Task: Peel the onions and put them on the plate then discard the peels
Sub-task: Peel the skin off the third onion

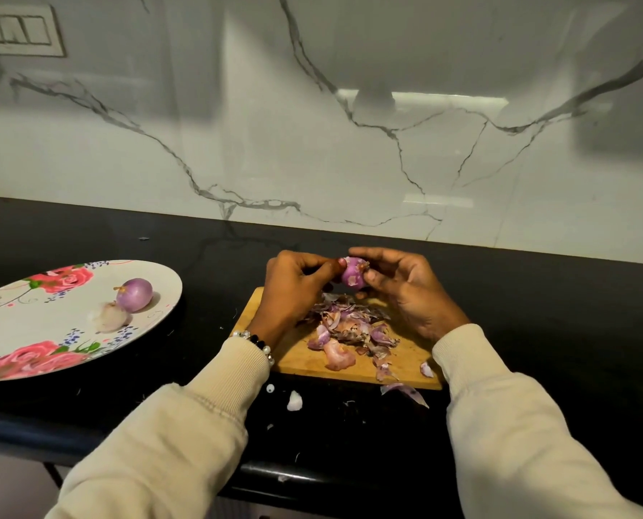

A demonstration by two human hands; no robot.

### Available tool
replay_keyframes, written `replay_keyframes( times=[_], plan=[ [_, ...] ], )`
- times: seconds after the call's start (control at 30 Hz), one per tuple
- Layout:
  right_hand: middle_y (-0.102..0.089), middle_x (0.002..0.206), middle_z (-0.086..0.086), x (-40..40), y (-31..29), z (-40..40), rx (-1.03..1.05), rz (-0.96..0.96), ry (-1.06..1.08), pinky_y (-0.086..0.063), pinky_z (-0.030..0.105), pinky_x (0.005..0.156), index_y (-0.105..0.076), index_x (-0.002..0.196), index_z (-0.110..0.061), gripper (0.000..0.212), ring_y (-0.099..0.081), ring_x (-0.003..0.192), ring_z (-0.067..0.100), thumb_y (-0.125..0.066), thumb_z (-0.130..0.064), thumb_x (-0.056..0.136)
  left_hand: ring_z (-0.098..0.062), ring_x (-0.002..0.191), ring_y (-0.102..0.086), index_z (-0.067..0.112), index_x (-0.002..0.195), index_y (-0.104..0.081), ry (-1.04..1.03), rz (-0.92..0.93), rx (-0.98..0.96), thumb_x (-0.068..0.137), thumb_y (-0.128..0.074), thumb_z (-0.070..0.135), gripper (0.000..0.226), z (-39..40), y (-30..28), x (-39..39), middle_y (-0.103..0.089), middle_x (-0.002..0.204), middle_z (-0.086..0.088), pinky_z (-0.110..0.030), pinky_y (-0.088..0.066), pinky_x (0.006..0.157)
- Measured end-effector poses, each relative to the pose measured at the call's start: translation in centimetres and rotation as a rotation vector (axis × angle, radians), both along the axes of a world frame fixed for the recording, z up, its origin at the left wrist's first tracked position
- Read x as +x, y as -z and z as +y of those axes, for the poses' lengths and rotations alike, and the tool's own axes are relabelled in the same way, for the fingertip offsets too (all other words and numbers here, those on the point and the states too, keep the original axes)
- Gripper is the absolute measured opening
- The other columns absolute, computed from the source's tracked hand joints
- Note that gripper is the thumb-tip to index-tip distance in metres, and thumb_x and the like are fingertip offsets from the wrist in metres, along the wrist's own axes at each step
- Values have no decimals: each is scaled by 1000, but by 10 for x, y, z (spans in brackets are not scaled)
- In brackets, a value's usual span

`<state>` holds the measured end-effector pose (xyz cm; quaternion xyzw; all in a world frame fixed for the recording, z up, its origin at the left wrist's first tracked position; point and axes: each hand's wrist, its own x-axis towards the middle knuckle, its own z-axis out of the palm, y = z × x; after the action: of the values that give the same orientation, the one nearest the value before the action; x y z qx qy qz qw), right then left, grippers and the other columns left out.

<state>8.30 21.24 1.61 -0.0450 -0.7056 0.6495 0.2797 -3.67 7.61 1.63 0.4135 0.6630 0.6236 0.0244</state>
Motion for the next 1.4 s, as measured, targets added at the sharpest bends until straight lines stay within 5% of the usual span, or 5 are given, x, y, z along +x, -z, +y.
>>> replay_keyframes(
  times=[0.43, 0.67, 0.9, 1.13, 1.4],
  plan=[
    [-67, 122, 2, -3, 2, 0, 344, -145, 128, -51, 39, 102, -67, 122, -18, 37, -61, 117, 14, -62, 2, 92, -13, 70, -69, 8, 85, -78, -73, 127, -202, 87, -69, 12, 9, 2, 4, -3, -73, 74, -3, -36, -60, 70],
    [-67, 121, 0, -6, 3, -8, 356, -106, 148, -50, 37, 103, -67, 122, -19, 39, -61, 117, 12, -63, 4, 91, -6, 59, -68, 4, 87, -76, -78, -91, -62, 86, -69, 3, 7, 1, 6, 7, -71, 70, -3, -17, -52, 53],
    [-68, 123, 0, -7, 3, -11, 304, -64, 140, -51, 41, 103, -68, 118, -24, 41, -61, 118, 13, -62, 5, 91, -29, 69, -71, 5, 78, -76, -82, -409, 38, 85, -70, 4, 9, 5, 6, 3, -73, 71, -13, -43, -61, 68],
    [-68, 122, -1, -7, 1, -13, 259, -13, 128, -51, 39, 103, -68, 113, -28, 43, -62, 118, 11, -63, 7, 89, -16, 49, -50, 2, 77, -71, 38, -756, 133, 89, -66, 8, 15, 3, 2, 6, -59, 60, -9, -25, -42, 46],
    [-66, 127, 8, -5, 4, -9, 170, 6, 13, -51, 40, 102, -64, 125, -13, 44, -61, 121, 21, -68, 6, 86, -14, 55, -55, 1, 93, -70, 44, -843, 88, 94, -60, 15, 18, 5, 0, 3, -64, 71, -9, -24, -46, 49]
  ],
)
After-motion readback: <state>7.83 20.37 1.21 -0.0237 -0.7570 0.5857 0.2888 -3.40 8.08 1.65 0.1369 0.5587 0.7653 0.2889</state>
